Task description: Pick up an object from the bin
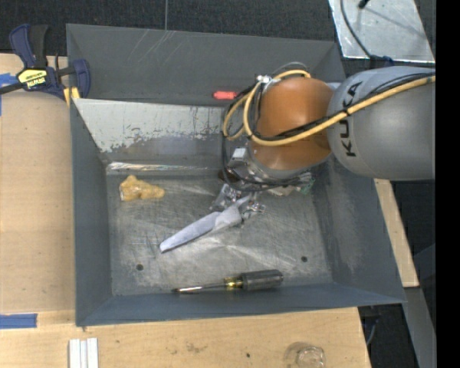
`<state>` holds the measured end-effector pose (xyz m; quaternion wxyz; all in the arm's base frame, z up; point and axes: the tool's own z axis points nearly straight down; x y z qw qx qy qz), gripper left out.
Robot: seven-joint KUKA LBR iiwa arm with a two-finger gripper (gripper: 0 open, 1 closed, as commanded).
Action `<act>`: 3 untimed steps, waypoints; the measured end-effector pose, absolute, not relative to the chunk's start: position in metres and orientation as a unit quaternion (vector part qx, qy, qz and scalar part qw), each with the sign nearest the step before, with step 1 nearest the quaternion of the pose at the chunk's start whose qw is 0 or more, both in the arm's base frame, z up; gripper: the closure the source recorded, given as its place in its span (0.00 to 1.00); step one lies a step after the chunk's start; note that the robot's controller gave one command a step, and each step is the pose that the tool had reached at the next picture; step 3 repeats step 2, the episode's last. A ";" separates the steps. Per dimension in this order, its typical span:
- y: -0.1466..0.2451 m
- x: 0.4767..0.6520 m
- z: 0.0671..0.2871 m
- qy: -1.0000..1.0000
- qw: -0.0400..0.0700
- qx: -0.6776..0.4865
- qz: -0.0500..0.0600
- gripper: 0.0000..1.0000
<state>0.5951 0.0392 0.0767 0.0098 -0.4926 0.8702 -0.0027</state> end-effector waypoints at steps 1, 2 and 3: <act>0.050 0.583 0.186 0.867 0.001 -0.499 0.000 1.00; 0.050 0.583 0.186 0.867 0.001 -0.498 0.000 1.00; 0.050 0.583 0.186 0.867 0.001 -0.498 0.000 1.00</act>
Offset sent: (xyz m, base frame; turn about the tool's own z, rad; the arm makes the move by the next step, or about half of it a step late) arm 0.0000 0.0000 0.0000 0.0000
